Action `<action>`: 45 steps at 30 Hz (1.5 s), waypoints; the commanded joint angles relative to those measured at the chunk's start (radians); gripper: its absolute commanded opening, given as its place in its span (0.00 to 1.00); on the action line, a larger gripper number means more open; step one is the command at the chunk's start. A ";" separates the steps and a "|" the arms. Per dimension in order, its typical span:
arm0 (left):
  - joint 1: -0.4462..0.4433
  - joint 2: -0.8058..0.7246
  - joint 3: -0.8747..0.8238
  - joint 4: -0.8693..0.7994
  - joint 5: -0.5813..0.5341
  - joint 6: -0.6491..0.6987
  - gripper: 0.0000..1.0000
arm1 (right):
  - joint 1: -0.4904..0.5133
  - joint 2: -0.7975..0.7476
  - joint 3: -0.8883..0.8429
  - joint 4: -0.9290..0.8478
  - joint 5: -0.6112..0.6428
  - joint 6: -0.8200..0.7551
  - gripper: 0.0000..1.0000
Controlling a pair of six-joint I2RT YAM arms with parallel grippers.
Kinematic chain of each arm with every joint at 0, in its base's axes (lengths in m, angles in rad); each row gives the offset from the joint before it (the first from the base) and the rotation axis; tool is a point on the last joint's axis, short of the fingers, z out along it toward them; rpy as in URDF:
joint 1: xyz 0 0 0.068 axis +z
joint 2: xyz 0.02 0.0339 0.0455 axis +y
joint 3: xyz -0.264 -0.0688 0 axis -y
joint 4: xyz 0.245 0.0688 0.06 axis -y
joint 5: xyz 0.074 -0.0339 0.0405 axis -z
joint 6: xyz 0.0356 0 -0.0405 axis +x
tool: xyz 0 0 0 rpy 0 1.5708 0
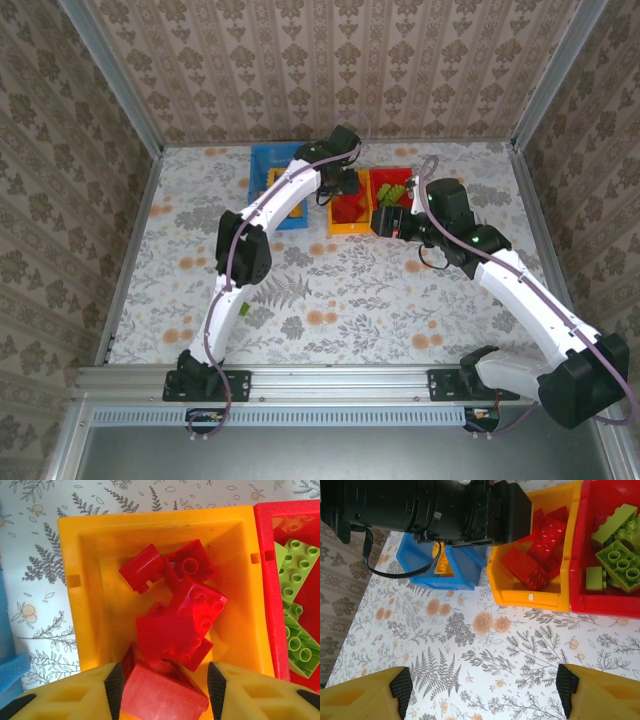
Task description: Sort the legos into containers by color
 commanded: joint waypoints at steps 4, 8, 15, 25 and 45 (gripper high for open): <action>-0.004 -0.010 0.045 0.006 0.034 0.016 0.63 | -0.007 0.027 0.011 -0.035 -0.042 -0.019 0.79; -0.005 -0.073 0.033 0.002 0.024 0.015 0.63 | 0.004 0.037 0.003 -0.046 -0.048 -0.070 0.79; 0.003 -0.370 -0.239 0.039 -0.056 -0.020 0.63 | 0.205 0.107 -0.009 0.017 -0.016 -0.242 0.79; 0.094 -1.112 -1.023 -0.049 -0.241 -0.198 0.66 | 0.649 0.442 0.062 0.288 0.085 -0.331 0.85; 0.117 -1.752 -1.275 -0.579 -0.338 -0.398 0.67 | 0.796 1.033 0.451 0.386 0.261 -0.364 0.92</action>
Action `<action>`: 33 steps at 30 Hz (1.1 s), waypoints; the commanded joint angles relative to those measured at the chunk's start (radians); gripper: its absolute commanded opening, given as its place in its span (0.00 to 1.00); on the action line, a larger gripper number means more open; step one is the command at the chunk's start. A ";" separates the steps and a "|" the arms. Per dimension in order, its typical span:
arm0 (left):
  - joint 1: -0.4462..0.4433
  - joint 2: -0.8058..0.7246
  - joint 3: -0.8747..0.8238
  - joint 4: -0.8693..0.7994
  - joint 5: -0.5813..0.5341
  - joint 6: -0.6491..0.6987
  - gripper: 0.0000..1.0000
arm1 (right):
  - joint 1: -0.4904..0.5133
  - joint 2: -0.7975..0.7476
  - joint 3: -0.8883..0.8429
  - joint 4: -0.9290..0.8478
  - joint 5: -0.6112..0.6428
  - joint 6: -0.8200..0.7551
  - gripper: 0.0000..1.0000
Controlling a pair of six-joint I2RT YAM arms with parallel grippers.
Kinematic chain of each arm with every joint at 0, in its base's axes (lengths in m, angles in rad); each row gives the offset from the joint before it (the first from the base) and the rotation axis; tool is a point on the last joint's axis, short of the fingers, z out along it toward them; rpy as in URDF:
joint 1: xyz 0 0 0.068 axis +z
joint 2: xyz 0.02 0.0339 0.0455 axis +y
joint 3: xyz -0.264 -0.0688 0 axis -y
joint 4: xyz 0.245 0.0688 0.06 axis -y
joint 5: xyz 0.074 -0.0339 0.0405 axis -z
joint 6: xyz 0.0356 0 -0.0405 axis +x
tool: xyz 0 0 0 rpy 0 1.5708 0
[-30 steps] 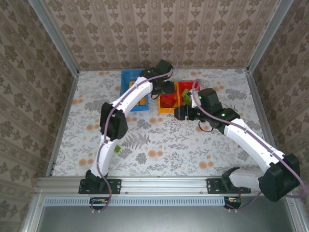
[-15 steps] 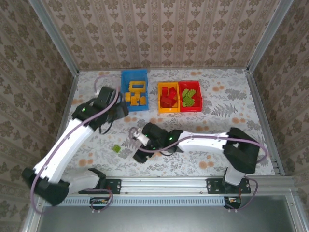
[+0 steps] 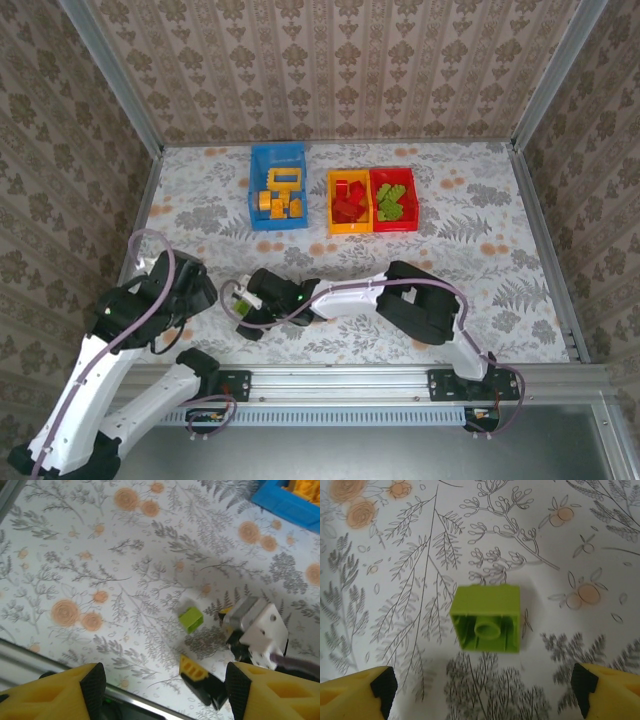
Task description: Sort the legos into containers by color
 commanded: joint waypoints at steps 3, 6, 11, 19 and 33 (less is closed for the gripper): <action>0.008 -0.022 0.041 -0.104 -0.041 -0.022 0.67 | 0.009 0.087 0.108 -0.051 0.058 -0.019 0.89; 0.008 -0.030 0.048 -0.119 -0.043 -0.016 0.67 | 0.009 0.133 0.175 -0.105 0.065 -0.023 0.85; 0.009 -0.031 0.062 -0.132 -0.048 -0.007 0.67 | 0.009 0.180 0.238 -0.157 0.073 -0.023 0.68; 0.009 -0.017 0.066 -0.101 -0.037 0.028 0.67 | 0.009 0.108 0.194 -0.138 0.053 -0.024 0.34; -0.005 0.165 -0.018 0.458 0.318 0.210 0.66 | -0.221 -0.487 -0.204 -0.158 0.136 0.105 0.25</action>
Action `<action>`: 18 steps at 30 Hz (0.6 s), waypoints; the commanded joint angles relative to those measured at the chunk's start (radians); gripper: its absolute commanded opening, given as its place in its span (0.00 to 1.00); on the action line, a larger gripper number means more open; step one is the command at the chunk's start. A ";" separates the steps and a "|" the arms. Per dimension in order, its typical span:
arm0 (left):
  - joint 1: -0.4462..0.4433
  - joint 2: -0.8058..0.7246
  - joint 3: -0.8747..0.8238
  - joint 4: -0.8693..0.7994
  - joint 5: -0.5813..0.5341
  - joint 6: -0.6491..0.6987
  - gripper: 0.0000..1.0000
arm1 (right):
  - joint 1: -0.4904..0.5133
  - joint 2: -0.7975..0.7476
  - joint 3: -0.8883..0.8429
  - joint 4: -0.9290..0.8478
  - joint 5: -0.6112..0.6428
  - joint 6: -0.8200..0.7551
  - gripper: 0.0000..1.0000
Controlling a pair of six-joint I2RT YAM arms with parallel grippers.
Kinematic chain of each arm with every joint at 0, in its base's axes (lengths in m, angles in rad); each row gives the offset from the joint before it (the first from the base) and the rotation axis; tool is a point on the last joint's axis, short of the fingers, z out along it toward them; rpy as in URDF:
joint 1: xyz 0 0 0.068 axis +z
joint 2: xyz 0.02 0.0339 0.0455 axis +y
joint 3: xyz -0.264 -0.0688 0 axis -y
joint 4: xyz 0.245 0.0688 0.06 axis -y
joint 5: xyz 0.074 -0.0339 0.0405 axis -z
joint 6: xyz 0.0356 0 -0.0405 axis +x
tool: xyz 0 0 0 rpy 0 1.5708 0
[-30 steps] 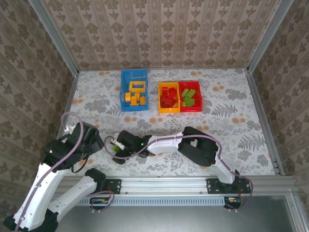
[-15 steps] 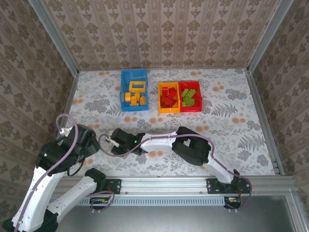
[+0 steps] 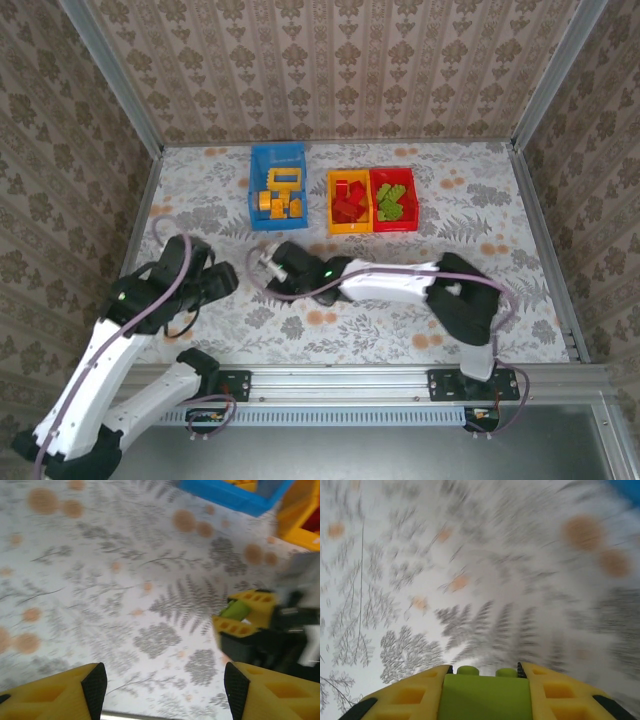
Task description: Sort the legos into containers by color
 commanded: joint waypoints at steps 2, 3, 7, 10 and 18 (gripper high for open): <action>-0.029 0.131 0.020 0.300 0.136 0.096 0.66 | -0.160 -0.233 -0.106 -0.036 0.045 0.075 0.25; -0.050 0.181 0.040 0.345 0.143 0.113 0.66 | -0.208 -0.271 -0.127 -0.054 0.048 0.082 0.24; -0.139 0.391 0.165 0.461 0.148 0.195 0.66 | -0.412 -0.327 -0.149 -0.130 0.052 0.129 0.24; -0.174 0.532 0.253 0.527 0.168 0.229 0.66 | -0.540 -0.276 -0.079 -0.203 0.033 0.162 0.23; -0.187 0.807 0.468 0.613 0.228 0.297 0.67 | -0.701 0.009 0.221 -0.375 0.046 0.250 0.23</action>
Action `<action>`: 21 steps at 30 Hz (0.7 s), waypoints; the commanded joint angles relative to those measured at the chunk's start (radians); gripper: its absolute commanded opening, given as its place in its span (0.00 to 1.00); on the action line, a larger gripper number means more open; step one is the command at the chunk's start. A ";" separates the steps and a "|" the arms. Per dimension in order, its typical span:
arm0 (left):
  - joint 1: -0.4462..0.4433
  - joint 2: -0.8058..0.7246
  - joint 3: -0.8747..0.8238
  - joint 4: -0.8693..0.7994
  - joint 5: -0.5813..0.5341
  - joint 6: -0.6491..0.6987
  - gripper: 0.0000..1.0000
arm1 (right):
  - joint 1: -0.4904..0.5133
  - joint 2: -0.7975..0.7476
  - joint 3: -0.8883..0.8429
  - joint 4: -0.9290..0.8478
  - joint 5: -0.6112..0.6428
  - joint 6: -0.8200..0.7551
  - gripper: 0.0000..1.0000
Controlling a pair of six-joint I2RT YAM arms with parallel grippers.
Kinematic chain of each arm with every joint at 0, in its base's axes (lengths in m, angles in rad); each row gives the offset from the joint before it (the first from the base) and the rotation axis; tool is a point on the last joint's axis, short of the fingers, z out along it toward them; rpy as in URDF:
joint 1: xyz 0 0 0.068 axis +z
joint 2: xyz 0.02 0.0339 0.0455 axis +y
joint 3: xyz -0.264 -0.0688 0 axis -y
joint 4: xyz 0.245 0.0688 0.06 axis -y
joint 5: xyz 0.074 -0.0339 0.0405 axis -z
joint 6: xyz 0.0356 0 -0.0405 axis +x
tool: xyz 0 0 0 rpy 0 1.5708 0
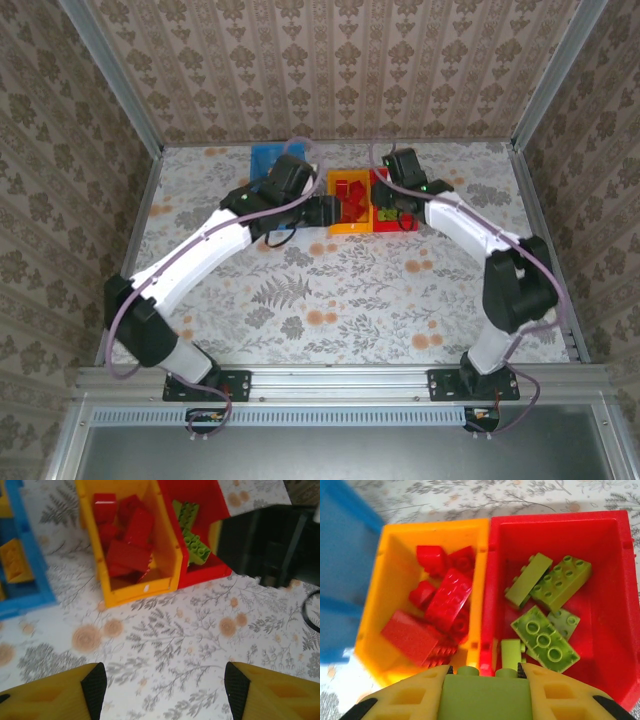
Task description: Sort the legos into containers by color
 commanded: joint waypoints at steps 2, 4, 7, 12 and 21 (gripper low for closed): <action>-0.001 0.095 0.111 0.057 0.046 0.069 0.67 | -0.064 0.136 0.141 -0.140 0.000 0.108 0.24; -0.001 0.130 0.141 0.065 0.052 0.073 0.67 | -0.081 0.190 0.191 -0.165 -0.005 0.122 0.24; -0.002 0.170 0.177 0.074 0.065 0.076 0.67 | -0.092 0.256 0.263 -0.223 0.008 0.132 0.25; -0.002 0.204 0.203 0.082 0.073 0.080 0.67 | -0.101 0.330 0.334 -0.259 0.001 0.156 0.33; 0.000 0.153 0.172 0.061 0.037 0.076 0.68 | -0.092 0.283 0.356 -0.267 0.018 0.159 0.66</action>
